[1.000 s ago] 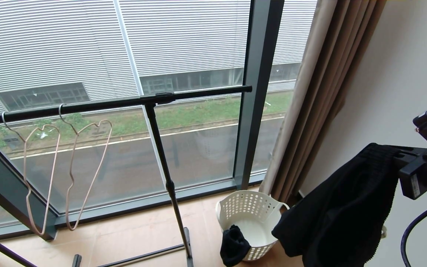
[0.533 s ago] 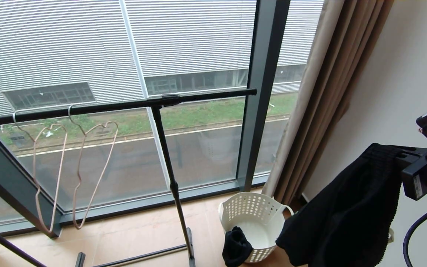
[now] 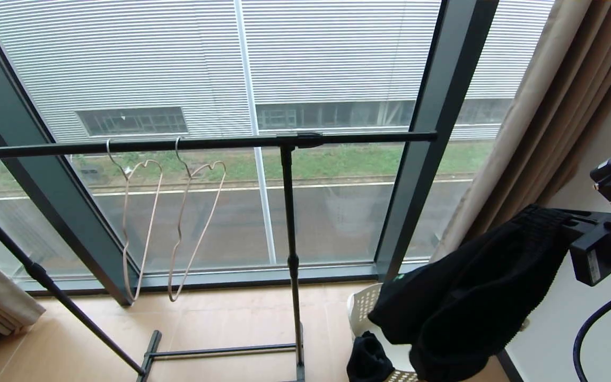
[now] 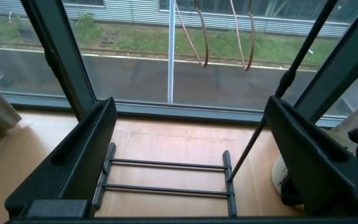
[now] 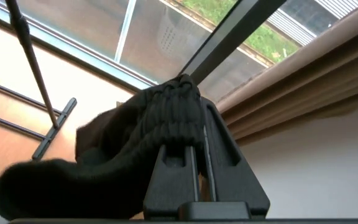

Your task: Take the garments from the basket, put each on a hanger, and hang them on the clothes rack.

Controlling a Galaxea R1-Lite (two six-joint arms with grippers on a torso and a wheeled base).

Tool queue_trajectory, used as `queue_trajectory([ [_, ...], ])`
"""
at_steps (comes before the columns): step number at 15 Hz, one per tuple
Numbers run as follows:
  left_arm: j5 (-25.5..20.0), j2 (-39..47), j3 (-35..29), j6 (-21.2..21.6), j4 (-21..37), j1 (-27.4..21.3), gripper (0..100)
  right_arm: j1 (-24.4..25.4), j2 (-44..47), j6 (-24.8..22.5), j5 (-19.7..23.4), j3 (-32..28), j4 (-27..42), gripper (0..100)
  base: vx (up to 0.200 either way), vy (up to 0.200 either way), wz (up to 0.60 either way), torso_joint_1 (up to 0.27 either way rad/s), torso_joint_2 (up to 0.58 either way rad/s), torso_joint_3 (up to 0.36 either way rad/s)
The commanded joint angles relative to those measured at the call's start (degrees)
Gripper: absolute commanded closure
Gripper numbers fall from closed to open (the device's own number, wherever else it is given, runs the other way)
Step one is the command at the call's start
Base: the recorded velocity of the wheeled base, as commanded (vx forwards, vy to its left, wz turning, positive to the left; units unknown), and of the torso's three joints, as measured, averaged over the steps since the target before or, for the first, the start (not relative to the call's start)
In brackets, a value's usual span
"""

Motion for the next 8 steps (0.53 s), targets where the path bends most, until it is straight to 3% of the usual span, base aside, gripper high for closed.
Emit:
queue_trajectory([
  [1, 0.02, 0.07, -0.01, -0.02, 0.00, 0.01, 0, 0.04, 0.04, -0.01, -0.02, 0.00, -0.01, 100, -0.200, 0.200, 0.00, 0.022, 0.00, 0.002],
  [7, 0.02, 0.07, -0.01, -0.02, 0.00, 0.01, 0, 0.04, 0.12, -0.01, -0.02, 0.00, -0.01, 100, -0.200, 0.200, 0.00, -0.005, 0.00, -0.001],
  [8, 0.02, 0.07, -0.01, -0.11, 0.00, 0.01, 0, 0.04, 0.12, -0.01, -0.02, 0.00, -0.01, 100, 0.000, 0.200, 0.00, -0.002, 0.01, 0.002],
])
